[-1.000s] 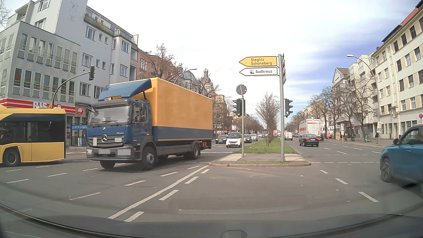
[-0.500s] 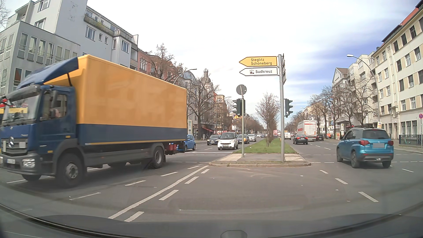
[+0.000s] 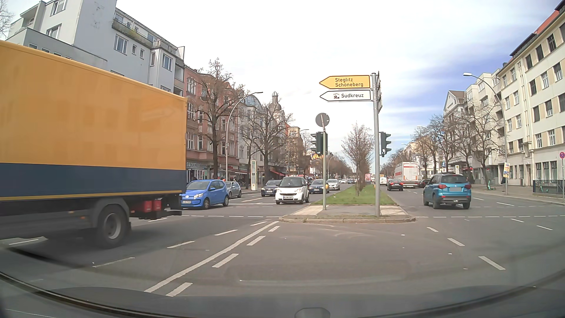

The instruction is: Follow the waypoints while adhering to traffic rules and regulations

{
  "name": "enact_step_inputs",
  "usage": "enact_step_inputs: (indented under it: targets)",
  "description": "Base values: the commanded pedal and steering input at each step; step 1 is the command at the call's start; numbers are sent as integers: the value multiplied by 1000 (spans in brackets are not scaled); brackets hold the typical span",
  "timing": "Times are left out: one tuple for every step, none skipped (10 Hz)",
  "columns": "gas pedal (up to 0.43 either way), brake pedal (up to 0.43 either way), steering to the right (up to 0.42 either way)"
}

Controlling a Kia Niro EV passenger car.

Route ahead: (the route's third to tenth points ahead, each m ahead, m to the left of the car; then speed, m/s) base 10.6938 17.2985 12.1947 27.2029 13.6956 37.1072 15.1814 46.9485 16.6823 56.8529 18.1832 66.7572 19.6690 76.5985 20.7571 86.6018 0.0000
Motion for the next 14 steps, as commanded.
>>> enact_step_inputs:
  targets:
    - [0,287,-707]
    - [0,293,-707]
    - [0,293,-707]
    - [0,293,-707]
    - [0,287,-707]
    - [0,293,-707]
    - [0,287,-707]
    - [0,287,-707]
    - [0,293,-707]
    - [0,293,-707]
    - [0,293,-707]
    - [0,293,-707]
    - [0,293,-707]
    - [0,293,-707]
